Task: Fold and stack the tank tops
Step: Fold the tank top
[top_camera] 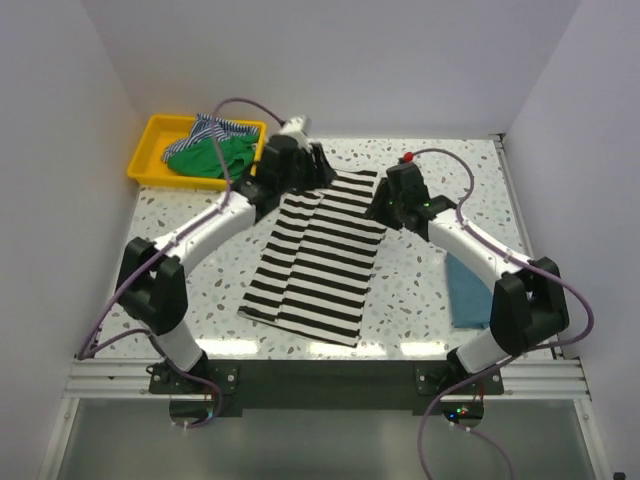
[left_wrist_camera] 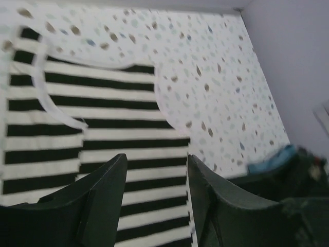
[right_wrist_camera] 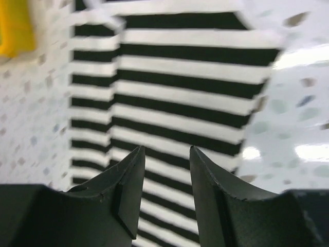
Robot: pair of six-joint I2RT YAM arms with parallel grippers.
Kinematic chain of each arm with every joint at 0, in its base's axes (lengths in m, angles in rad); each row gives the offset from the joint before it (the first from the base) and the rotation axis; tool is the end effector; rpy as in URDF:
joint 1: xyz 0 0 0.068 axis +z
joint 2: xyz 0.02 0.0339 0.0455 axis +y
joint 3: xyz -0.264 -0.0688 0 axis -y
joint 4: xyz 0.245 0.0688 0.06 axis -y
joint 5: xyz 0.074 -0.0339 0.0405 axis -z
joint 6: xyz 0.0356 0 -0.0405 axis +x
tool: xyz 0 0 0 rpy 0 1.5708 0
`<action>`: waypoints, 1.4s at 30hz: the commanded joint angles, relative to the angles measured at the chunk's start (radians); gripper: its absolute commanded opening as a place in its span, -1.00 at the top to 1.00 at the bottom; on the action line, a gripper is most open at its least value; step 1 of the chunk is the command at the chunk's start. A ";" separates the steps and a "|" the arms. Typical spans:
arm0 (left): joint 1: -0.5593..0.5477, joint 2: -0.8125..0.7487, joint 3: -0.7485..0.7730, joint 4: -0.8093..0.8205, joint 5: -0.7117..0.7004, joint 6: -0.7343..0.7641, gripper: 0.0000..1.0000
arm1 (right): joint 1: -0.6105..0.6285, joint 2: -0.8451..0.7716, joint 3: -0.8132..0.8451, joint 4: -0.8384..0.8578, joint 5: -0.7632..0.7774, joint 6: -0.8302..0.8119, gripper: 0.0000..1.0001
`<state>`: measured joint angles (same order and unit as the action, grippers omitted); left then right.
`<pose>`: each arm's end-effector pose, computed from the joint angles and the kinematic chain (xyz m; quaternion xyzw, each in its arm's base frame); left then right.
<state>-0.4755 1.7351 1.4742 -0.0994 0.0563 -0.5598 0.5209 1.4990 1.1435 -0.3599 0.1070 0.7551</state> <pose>0.3706 -0.1931 0.3301 -0.0186 0.8220 -0.3015 0.4828 0.2918 0.1630 0.2760 0.1282 0.8998 0.2076 0.3617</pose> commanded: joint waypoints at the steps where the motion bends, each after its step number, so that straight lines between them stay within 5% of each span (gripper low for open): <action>1: -0.201 -0.087 -0.171 -0.029 -0.095 -0.052 -0.09 | -0.141 0.092 0.022 -0.093 -0.076 -0.089 0.14; 11: -0.564 -0.223 -0.492 -0.099 -0.105 -0.107 0.22 | -0.301 0.365 0.145 -0.070 -0.069 -0.152 0.31; 20: -0.781 -0.129 -0.531 -0.072 -0.125 -0.170 0.29 | -0.317 0.426 0.176 -0.007 -0.069 -0.149 0.32; 42: -0.859 -0.022 -0.523 -0.086 -0.182 -0.212 0.16 | -0.318 0.386 0.153 0.042 -0.086 -0.129 0.26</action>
<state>-1.3251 1.6901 0.9340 -0.1997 -0.0982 -0.7593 0.2070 1.9278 1.2789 -0.3443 0.0338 0.6281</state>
